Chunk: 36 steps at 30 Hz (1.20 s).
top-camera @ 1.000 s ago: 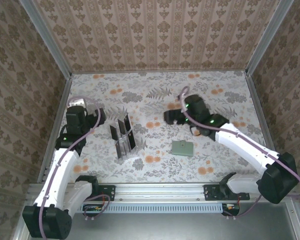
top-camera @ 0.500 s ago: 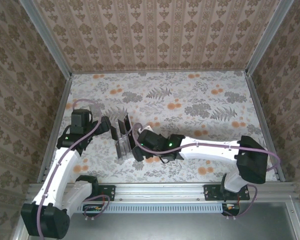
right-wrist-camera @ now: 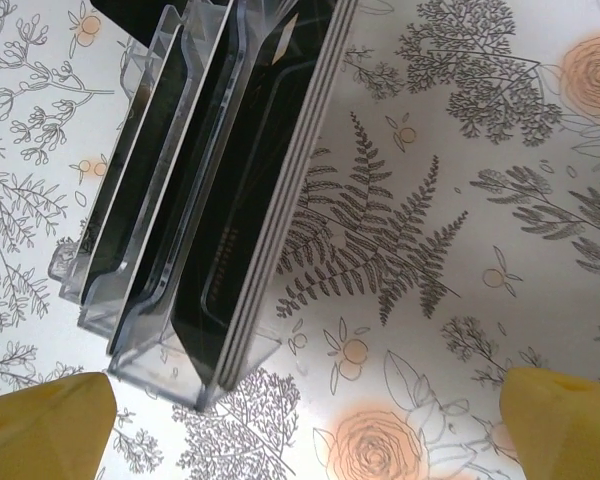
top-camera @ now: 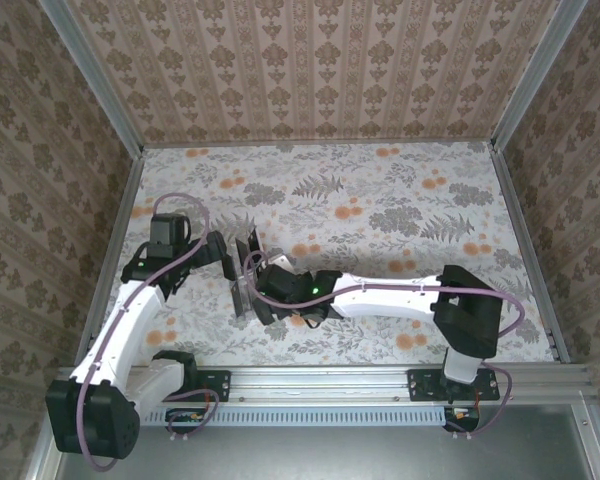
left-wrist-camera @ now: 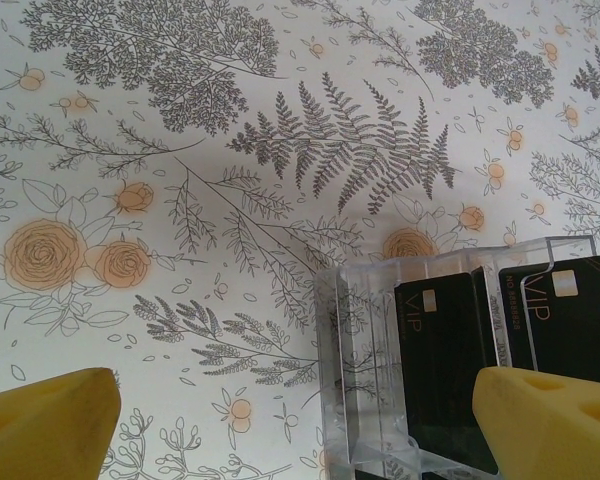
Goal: Put the credit cards into the card holder
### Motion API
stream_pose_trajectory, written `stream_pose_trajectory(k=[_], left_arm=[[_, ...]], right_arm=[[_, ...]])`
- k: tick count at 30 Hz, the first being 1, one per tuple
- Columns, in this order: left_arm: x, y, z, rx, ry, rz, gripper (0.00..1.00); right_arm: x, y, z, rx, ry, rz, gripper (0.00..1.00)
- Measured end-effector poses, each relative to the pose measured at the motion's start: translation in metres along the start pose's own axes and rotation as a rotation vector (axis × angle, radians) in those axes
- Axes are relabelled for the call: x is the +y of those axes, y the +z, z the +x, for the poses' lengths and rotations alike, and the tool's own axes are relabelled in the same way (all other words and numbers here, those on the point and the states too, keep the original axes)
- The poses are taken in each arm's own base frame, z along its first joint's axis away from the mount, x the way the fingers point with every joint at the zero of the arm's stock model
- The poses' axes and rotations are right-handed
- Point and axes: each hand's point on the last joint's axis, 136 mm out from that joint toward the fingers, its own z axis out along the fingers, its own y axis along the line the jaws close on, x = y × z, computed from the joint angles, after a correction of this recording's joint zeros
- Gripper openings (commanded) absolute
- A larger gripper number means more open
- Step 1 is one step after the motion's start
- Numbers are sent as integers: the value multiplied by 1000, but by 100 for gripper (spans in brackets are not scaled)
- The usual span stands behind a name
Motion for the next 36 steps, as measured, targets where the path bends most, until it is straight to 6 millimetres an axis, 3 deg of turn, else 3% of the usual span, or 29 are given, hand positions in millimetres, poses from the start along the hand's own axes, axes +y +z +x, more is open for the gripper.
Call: stream_pose_trajectory(k=[7, 11, 19, 25, 30, 33, 36], left_arm=[[-6, 3, -7, -2, -8, 26, 100], [-10, 4, -10, -6, -8, 44, 100], [-14, 6, -10, 1, -9, 61, 100], [-16, 7, -11, 3, -15, 73, 100], [-17, 12, -12, 4, -21, 81, 100], [-18, 19, -14, 6, -26, 81, 100], [-18, 30, -13, 25, -27, 75, 100]], right_arm=[[-3, 10, 0, 4, -14, 32, 100], [-16, 13, -7, 1, -6, 51, 100], [-69, 22, -28, -3, 24, 135, 100], [-128, 34, -47, 13, 70, 236, 100], [-172, 32, -66, -3, 134, 292, 100], [-188, 27, -71, -10, 162, 309, 100], [-183, 17, -76, -26, 167, 280, 100]])
